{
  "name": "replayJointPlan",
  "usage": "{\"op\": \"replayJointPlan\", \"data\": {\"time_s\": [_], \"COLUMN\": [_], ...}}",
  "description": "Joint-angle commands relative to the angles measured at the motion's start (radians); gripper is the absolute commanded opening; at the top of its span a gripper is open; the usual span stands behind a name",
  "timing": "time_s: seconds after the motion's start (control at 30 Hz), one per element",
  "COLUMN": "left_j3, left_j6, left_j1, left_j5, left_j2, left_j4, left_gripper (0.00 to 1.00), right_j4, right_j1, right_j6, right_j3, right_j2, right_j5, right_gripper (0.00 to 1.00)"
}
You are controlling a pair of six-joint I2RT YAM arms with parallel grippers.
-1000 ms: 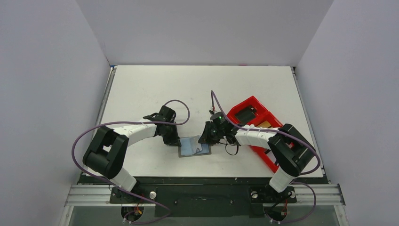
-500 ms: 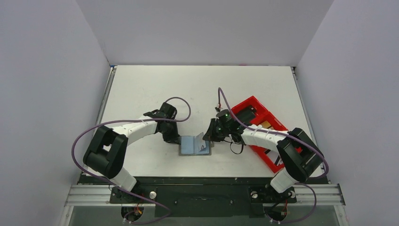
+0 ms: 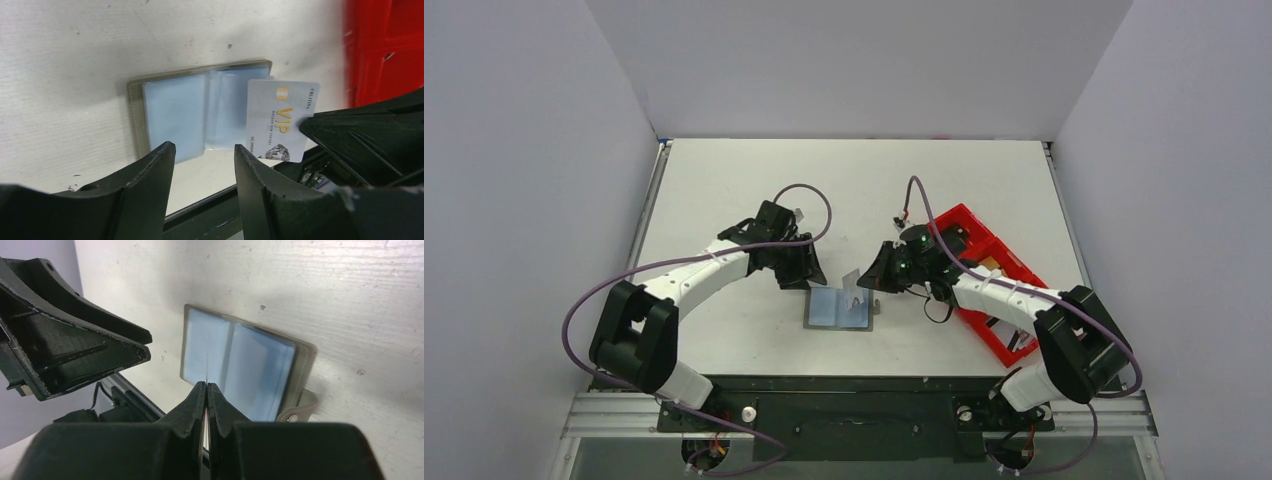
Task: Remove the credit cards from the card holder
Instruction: Remove the credit card from the card holder, then place the credit card in the storage box.
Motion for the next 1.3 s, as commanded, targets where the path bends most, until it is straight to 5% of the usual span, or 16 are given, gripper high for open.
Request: {"op": "replayJointPlan", "data": {"time_s": [0.0, 0.27, 0.67, 0.8, 0.97, 1.03, 1.17, 1.27], "left_j3": [0.009, -0.098, -0.137, -0.158, -0.172, -0.179, -0.214, -0.238], "left_j6": [-0.026, -0.159, -0.233, -0.278, -0.316, -0.337, -0.421, -0.482], "left_j1": [0.024, 0.062, 0.081, 0.091, 0.097, 0.098, 0.098, 0.098], "left_j5": [0.123, 0.33, 0.399, 0.428, 0.45, 0.462, 0.491, 0.503], "left_j2": [-0.048, -0.081, -0.081, -0.089, -0.094, -0.095, -0.098, -0.098], "left_j4": [0.087, 0.344, 0.441, 0.485, 0.544, 0.576, 0.7, 0.767], "left_gripper": [0.46, 0.48, 0.48, 0.38, 0.08, 0.0, 0.0, 0.0], "right_j4": [0.121, 0.318, 0.559, 0.565, 0.589, 0.623, 0.672, 0.732], "right_j1": [-0.023, -0.036, -0.045, -0.045, -0.046, -0.044, -0.027, -0.014], "right_j6": [0.061, 0.194, 0.332, 0.334, 0.346, 0.361, 0.382, 0.425], "right_j3": [-0.027, -0.079, -0.144, -0.149, -0.158, -0.161, -0.16, -0.167], "right_j2": [-0.051, -0.046, -0.013, -0.009, -0.001, 0.003, 0.014, 0.031], "right_j5": [-0.083, -0.187, -0.245, -0.245, -0.248, -0.254, -0.263, -0.264], "right_gripper": [0.0, 0.0, 0.0, 0.0, 0.0, 0.13, 0.33, 0.36]}}
